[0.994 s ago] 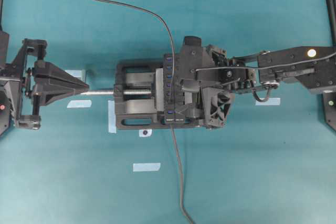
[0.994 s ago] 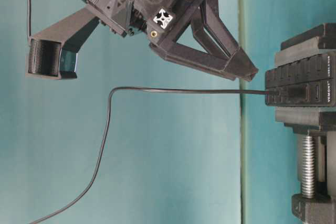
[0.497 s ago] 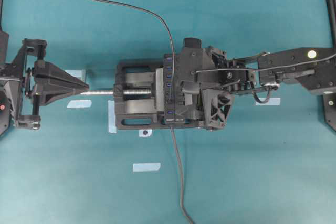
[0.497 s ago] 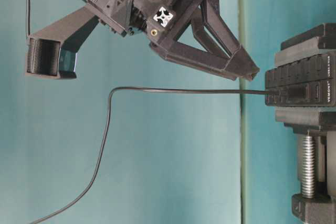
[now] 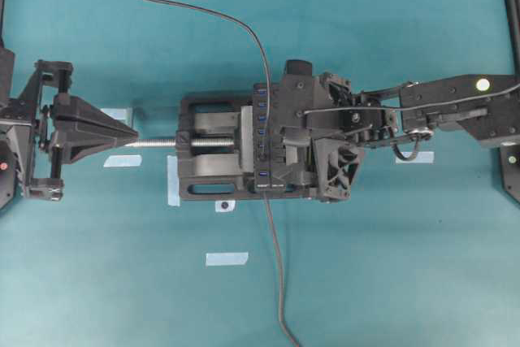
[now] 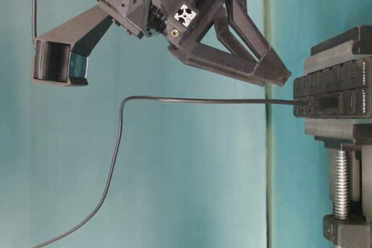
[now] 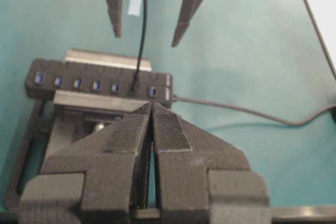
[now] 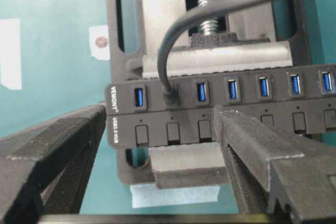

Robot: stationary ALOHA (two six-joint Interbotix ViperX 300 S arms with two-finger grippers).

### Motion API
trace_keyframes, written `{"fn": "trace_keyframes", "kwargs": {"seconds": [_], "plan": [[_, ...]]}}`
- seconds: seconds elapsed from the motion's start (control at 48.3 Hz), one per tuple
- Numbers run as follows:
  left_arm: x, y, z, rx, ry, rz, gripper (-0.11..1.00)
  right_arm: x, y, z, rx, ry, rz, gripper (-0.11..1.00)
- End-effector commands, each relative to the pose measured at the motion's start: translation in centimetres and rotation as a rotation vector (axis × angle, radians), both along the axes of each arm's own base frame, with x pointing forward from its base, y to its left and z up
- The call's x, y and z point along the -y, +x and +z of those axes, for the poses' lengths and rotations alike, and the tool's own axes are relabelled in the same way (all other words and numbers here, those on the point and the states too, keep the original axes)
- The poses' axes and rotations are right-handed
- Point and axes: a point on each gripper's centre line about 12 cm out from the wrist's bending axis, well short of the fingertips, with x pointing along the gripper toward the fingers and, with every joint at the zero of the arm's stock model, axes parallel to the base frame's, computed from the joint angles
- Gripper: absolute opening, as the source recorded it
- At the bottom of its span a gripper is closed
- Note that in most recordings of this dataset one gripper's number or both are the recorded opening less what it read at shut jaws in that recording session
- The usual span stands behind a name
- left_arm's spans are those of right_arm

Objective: Insert the USB into the second port from the front of the fixed hub.

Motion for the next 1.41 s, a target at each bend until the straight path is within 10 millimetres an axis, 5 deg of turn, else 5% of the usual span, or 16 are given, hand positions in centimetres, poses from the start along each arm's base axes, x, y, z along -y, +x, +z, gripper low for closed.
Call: {"fn": "trace_keyframes", "kwargs": {"seconds": [0.0, 1.387], "plan": [[0.04, 0.37, 1.05, 0.029, 0.0, -0.002, 0.01, -0.12, 0.0, 1.33, 0.041, 0.006, -0.002, 0.86], [0.04, 0.39, 1.0, 0.026, 0.0, -0.002, 0.01, -0.13, 0.3, 0.89, 0.049, 0.007, -0.003, 0.86]]}}
